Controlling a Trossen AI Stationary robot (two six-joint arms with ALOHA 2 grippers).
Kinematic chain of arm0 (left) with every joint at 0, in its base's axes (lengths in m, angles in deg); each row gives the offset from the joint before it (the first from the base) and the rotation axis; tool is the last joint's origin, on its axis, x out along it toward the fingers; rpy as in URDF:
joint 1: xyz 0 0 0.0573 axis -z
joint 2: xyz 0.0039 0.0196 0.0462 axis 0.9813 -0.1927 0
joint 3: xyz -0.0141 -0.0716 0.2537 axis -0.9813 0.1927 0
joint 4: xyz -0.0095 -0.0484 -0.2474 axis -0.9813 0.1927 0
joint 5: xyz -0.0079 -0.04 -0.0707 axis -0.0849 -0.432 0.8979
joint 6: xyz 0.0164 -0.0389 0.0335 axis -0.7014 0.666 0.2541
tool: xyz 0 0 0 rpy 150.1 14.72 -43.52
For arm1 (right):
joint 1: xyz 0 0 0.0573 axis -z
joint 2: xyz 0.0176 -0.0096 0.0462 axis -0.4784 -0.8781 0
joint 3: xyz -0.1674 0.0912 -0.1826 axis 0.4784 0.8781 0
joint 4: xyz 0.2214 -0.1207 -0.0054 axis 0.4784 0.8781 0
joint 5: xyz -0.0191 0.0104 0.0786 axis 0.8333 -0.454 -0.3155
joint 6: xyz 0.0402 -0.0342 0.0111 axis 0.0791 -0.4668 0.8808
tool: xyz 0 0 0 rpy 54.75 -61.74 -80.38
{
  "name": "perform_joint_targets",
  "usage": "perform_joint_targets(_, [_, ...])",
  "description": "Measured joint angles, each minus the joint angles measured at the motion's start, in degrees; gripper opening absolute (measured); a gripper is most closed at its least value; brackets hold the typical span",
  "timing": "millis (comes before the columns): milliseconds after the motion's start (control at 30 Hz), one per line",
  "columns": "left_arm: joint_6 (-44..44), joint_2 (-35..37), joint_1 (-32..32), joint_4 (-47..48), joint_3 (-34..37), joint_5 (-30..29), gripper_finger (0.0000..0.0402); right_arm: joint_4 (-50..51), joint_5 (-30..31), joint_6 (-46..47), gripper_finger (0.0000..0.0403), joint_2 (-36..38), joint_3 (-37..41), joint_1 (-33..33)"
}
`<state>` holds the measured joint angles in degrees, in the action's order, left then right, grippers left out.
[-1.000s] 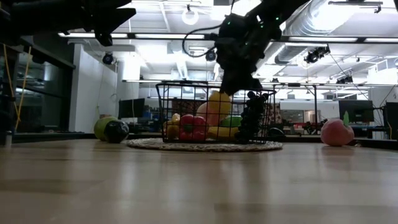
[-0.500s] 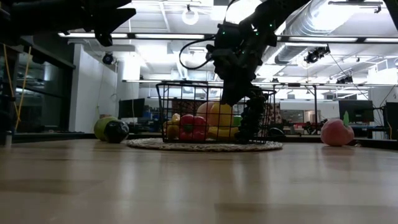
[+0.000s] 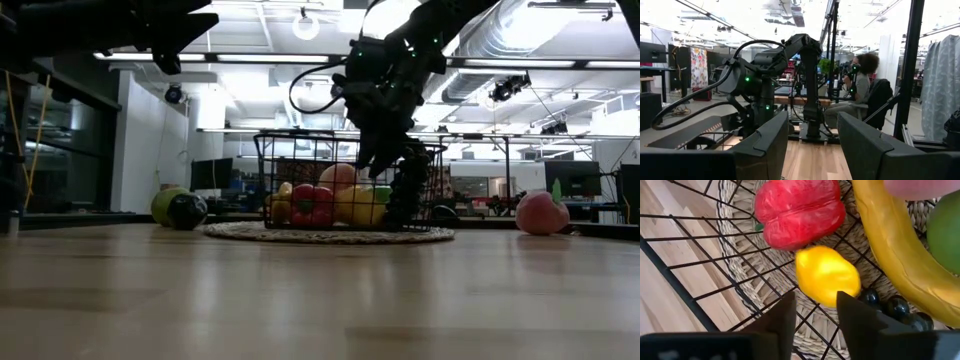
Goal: Build produce basket
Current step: Put the lemon into the wire basket, then put the black plum into the wire basket
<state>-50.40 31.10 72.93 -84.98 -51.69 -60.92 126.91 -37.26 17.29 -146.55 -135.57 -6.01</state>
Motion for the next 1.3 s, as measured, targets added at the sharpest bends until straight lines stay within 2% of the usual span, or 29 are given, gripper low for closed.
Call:
perform_joint_targets(167, [0.0,0.0,0.02,0.0,0.0,-0.01,0.0158,0.03,0.03,-0.15,0.0172,0.54,0.0,1.04])
perform_joint_targets(367, [0.0,0.0,0.0,0.03,0.0,-0.01,0.0158,1.84,0.42,-4.09,0.0181,4.7,0.0,3.04])
perform_joint_targets(433, [0.0,0.0,0.02,0.03,0.0,-0.02,0.0158,4.22,2.89,-7.57,0.0181,7.58,0.0,3.14])
perform_joint_targets(533, [0.0,0.0,0.0,0.04,0.0,-0.02,0.0158,8.25,9.83,-12.01,0.0181,12.7,0.47,1.8])
perform_joint_targets(667, [0.0,0.0,0.0,0.08,0.0,-0.02,0.0158,6.12,16.33,-13.38,0.0181,21.74,6.79,-1.16])
perform_joint_targets(867, [0.02,0.0,0.0,1.81,0.02,-0.12,0.0158,-10.62,16.71,-10.52,0.0181,37.64,27.77,-5.47])
perform_joint_targets(1000, [0.02,0.0,0.0,1.86,0.02,-0.33,0.0158,-31.71,15.87,-9.78,0.0181,46.17,40.63,-8.38])
perform_joint_targets(1167, [0.0,0.0,0.0,1.86,0.02,-0.35,0.0158,-61.82,15.83,-14.78,0.0181,50.5,52.35,-11.41])
perform_joint_targets(1300, [0.0,0.0,0.0,1.92,0.02,-0.5,0.0158,-74.61,15.85,-18.57,0.0181,50.66,57.36,-12.89])
